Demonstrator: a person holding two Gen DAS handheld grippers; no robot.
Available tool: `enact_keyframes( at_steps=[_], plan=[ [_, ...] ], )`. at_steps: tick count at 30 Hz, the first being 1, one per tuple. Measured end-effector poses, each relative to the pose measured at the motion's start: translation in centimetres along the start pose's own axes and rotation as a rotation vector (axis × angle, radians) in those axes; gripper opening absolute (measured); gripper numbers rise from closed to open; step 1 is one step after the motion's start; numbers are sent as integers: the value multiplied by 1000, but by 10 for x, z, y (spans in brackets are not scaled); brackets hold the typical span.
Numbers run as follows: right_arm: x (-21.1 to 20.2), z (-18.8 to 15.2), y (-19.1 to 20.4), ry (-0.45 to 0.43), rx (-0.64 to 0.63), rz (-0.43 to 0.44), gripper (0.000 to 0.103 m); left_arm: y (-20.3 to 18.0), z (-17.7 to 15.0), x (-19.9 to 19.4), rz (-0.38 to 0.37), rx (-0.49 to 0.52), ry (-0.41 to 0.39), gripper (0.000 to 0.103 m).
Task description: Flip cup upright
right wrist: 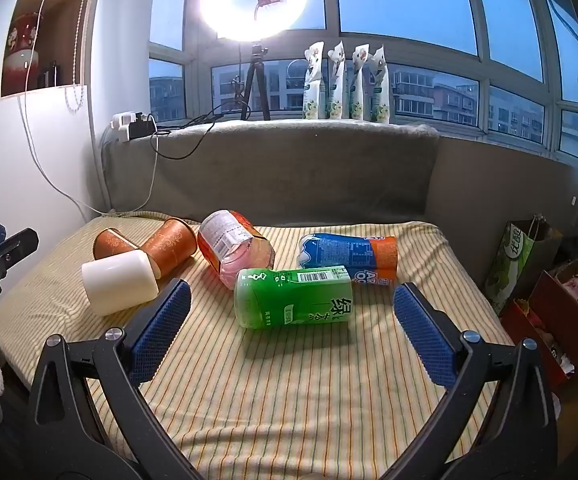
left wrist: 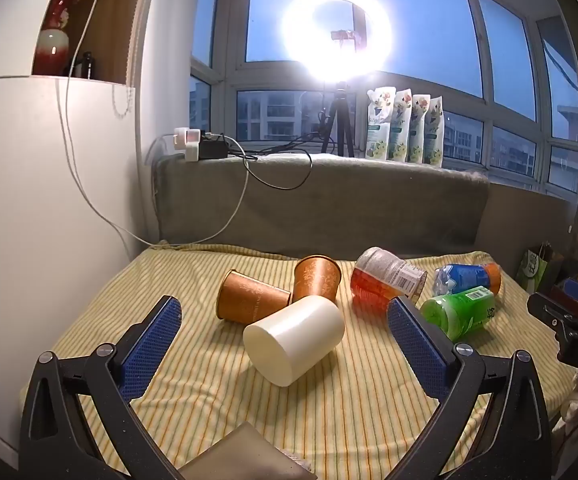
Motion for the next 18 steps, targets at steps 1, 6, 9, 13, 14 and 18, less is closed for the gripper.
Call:
enact_keyframes(
  at_steps=[1,6,9,13,14,18],
  plan=[
    [0,0,0,0,0,0,103,0,0,0,0,2,1,103],
    [0,0,0,0,-2,0,103,0,0,1,1,-1,5,103],
    [1,0,0,1,-2,-1,103,0,0,0,-1,0,2,103],
    [1,-1,-1,5,-1,0,103,0,0,0,0,-2,4,103],
    [2,-1,-1,5,-1,-1,103,0,0,0,0,-2,4,103],
    [2,-1,-1,5,-2,-3,103,0,0,-1,0,-2,7,103]
  ],
)
Point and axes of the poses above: each gripper's, at about its wrist camera, not at the fingertips, and x roughly the way its jaws point, y to its left, z to its top, the point moved 9 cm from there along x, roughly the way its jaws point, and after that the axes turned 13 degrees about z, right-handed, at the moved point
